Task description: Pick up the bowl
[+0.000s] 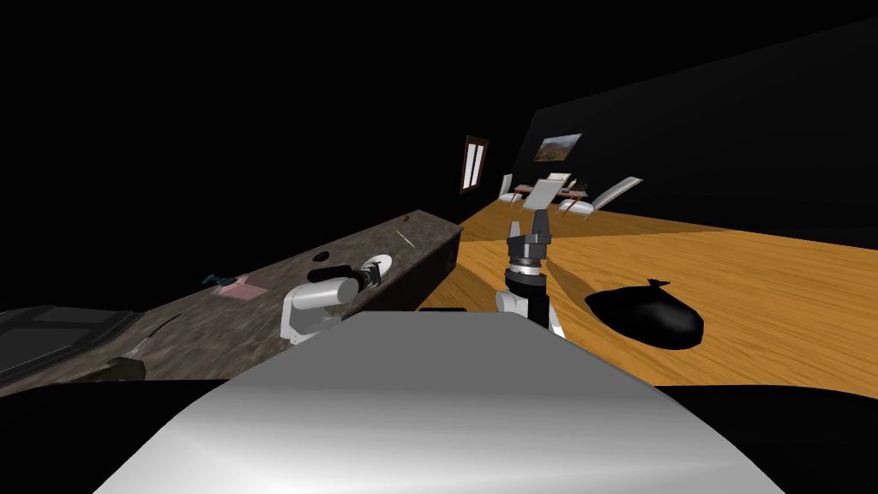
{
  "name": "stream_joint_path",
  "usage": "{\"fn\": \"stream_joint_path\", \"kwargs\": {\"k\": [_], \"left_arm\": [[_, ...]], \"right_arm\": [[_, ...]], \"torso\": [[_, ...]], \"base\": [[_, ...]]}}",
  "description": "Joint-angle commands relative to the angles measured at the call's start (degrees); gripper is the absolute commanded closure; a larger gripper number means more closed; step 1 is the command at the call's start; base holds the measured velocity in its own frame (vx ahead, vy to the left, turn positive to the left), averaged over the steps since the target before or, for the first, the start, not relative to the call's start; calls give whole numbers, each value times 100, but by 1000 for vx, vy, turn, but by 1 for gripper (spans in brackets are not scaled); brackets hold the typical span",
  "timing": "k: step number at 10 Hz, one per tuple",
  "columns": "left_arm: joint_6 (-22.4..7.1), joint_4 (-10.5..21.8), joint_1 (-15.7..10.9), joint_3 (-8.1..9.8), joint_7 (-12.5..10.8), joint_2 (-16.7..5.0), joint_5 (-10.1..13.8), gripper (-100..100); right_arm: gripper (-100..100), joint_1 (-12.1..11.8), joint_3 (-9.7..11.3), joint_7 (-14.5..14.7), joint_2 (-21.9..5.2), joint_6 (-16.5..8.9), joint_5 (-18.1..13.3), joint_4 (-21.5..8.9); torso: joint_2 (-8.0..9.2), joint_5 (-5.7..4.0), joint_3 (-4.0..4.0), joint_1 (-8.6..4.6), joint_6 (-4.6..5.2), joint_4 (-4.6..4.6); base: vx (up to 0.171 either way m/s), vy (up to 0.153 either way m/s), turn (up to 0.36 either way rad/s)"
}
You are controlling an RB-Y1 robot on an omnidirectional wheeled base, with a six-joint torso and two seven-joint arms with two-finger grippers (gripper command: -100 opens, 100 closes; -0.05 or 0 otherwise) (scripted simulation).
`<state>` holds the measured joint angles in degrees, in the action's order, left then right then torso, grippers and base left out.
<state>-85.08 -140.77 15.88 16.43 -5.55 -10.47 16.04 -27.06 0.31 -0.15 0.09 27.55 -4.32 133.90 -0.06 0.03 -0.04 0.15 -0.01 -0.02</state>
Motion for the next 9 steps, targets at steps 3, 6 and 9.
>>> {"fn": "stream_joint_path", "kwargs": {"k": [3, 6, 9], "left_arm": [[-589, 63, -226, 116, -19, -36, -8, -100], [-958, 87, -314, 150, -28, -46, -25, -100], [-1435, 130, -466, 211, -41, -73, -52, -100]], "right_arm": [[0, 0, 0, 0, 0, 0, 0, 0], [0, 0, 0, 0, 0, 0, 0, 0], [0, 0, 0, 0, 0, 0, 0, 0]], "torso": [[-1, 0, 0, 2, 0, 0], [0, 0, 0, 0, 0, 0], [-1, 0, 0, -2, 0, 0]], "base": [[18, 38, -21], [15, 30, -18], [17, 32, -19]]}}
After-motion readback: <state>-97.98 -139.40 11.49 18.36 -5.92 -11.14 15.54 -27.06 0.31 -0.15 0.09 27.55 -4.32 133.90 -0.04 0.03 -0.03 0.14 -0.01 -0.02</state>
